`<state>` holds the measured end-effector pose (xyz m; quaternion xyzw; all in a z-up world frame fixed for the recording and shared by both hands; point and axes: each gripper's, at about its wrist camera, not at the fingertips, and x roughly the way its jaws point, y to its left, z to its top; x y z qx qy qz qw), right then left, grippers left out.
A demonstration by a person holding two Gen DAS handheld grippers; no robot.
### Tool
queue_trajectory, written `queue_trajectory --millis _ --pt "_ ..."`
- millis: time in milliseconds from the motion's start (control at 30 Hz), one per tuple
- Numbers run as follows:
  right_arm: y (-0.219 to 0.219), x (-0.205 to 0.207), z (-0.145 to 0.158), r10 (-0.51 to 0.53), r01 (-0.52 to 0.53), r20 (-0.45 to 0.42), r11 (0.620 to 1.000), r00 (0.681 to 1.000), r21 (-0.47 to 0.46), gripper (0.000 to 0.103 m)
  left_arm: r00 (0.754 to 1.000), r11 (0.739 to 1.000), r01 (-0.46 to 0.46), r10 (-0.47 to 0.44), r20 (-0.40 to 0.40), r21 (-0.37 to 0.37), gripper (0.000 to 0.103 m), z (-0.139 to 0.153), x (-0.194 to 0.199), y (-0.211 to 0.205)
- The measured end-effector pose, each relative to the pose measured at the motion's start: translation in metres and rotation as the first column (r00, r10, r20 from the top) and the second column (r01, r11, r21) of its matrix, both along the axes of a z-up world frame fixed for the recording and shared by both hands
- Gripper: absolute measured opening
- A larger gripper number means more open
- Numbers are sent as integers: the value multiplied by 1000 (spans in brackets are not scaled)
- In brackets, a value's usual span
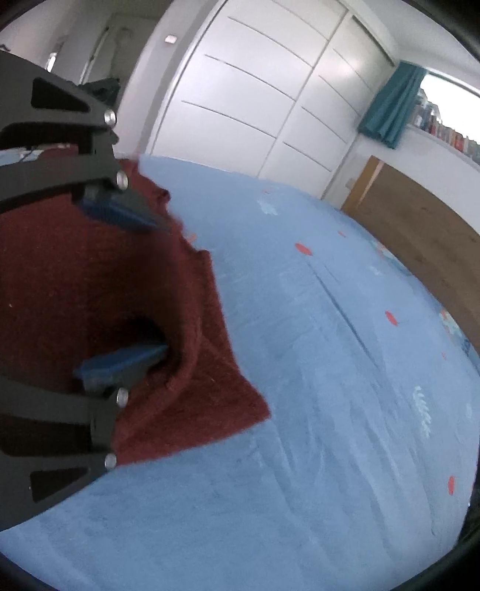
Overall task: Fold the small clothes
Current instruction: 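Lower the hem onto the sweater and open both grippers, then press the folded sweater flat with both open grippers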
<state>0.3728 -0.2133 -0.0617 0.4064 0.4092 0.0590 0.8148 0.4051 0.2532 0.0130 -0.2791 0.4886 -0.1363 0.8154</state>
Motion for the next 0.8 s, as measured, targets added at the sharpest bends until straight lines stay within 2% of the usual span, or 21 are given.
queue_trajectory --millis 100,233,400,567,700,733,800 --pt "-4 -3 10 -5 5 6 1000 1000 -22 68 999 994 26 -30 44 105 57 13 -7 -7" --pt "7 -2 30 59 -56 10 979 998 -197 68 990 963 88 -113 89 253 57 20 -13 -38" --pt "49 14 40 197 -188 -20 898 980 -398 68 976 923 131 -184 116 362 57 9 -7 -81" --pt "87 32 26 278 -273 -73 802 958 -531 68 969 875 111 -202 146 472 57 -13 7 -100" --pt "98 43 -1 292 -319 -140 760 946 -567 68 973 830 101 -198 121 548 57 -41 12 -95" --pt "98 42 -7 293 -324 -149 752 944 -574 68 973 826 107 -201 111 554 58 -52 9 -91" --pt "95 36 -13 297 -321 -140 749 945 -580 68 970 837 106 -207 131 536 58 -59 2 -84"
